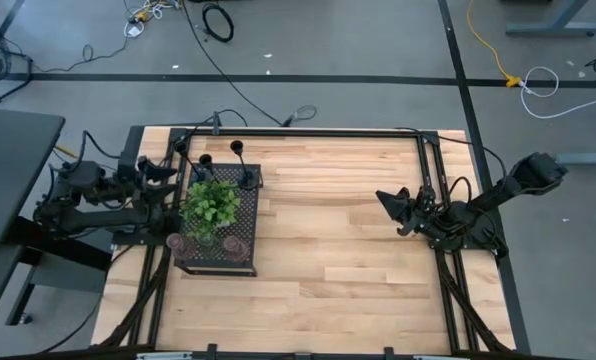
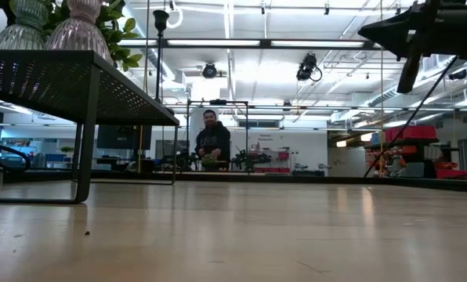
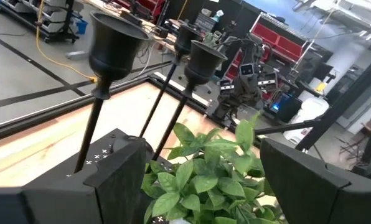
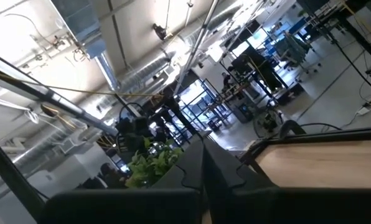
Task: Pick & Place candle stick holders
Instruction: Return to Home Position
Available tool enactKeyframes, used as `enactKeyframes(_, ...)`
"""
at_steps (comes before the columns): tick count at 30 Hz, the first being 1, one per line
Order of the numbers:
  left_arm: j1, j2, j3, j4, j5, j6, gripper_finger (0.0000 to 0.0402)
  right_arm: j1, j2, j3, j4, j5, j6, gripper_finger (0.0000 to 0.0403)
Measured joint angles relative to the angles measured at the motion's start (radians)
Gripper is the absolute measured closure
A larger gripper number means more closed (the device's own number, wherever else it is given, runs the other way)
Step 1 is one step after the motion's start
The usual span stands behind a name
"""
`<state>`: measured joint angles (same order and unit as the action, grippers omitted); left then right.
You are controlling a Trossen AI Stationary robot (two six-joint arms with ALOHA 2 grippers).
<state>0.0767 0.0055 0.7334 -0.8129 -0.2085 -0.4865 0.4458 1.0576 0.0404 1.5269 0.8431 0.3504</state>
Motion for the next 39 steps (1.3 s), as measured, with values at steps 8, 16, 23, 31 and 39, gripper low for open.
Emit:
enactKeyframes(8,-0.002,0.019,0.016,0.012,-0.021,0.001,0.0087,0.0,-0.007,-0.004,-0.032,-0.01,0.0,0.0392)
enactKeyframes(16,-0.001,0.008,0.017,-0.26,0.018,0.001,0.0087,0.0,-0.056,-0.004,-0.105,-0.024,0.0,0.0392)
enactKeyframes(23,-0.001,-0.001,0.014,-0.6,0.029,0.001,0.0087,0.0,-0.117,-0.004,-0.172,-0.024,0.0,0.0392)
enactKeyframes(31,-0.003,-0.001,0.014,-0.489,0.037,0.0,0.0087,0.0,-0.221,-0.004,-0.238,-0.024,0.0,0.0392)
enactKeyframes(39,-0.019,-0.002,0.009,-0.243,0.03,0.001,0.0087,0.0,-0.319,-0.004,-0.263,-0.023,0.0,0.0392)
